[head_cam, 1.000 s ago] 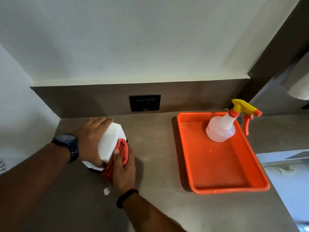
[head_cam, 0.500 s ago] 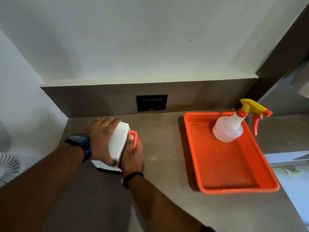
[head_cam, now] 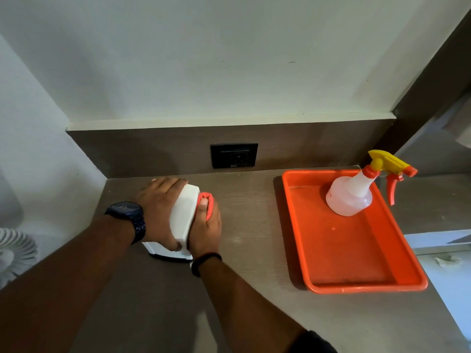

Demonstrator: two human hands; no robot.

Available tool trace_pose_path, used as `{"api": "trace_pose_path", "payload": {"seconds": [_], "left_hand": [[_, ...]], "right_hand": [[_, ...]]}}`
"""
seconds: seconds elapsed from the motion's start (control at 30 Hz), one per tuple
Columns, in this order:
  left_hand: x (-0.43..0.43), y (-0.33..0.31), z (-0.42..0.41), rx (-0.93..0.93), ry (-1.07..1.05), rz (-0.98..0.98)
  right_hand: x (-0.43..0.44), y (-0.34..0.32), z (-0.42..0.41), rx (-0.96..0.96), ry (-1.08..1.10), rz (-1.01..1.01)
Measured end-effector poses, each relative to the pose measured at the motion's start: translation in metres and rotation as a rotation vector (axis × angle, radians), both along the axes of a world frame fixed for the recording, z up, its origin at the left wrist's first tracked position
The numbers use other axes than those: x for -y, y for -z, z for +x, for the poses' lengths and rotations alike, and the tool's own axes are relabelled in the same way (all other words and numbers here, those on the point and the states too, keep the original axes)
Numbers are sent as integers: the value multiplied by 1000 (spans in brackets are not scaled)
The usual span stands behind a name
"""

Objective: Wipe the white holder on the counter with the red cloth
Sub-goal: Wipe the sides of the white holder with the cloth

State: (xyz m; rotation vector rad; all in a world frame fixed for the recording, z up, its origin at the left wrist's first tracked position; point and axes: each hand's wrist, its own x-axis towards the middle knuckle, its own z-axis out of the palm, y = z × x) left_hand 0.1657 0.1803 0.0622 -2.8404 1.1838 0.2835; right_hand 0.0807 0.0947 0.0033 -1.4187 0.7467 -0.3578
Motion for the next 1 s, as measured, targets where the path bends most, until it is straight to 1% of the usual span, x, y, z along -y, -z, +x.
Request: {"api": "trace_pose_path", "payload": {"seconds": [0.07,0.17,0.27,0.33,0.37,0.47,0.6,0.73,0.83,0.9,1.0], "left_hand": [[-1,1,0,6,9,-1],[0,2,0,16,21,-13],[-1,1,0,11,35,-6],[-2,-1,0,4,22,-8],[-2,-2,0,4,17,-2],[-1,-3,-2,13,12,22],[-1,-3,-2,13,21,10],[-1,2,0,39,34,-50],[-1,4,1,46,40,-53],[-2,4,0,60,32,-46],[-1,4,-1,47,3,-20]], "right_hand": [[-11,7,-13,15,14,-7],[-19,11,-26,114,17,-72],[-10,-1,-15,176,-46,-196],[-1,-7,-5,180,-104,-298],[2,-5,-2,165,-127,-313],[2,3,-3,74,-159,-196],[-8,9,-18,16,-109,-57],[-14,3,-24,97,-73,-39],[-7,-5,-11,112,-98,-89],[3,-6,0,90,-118,-109],[14,-1,7,-3,-125,-20]]}}
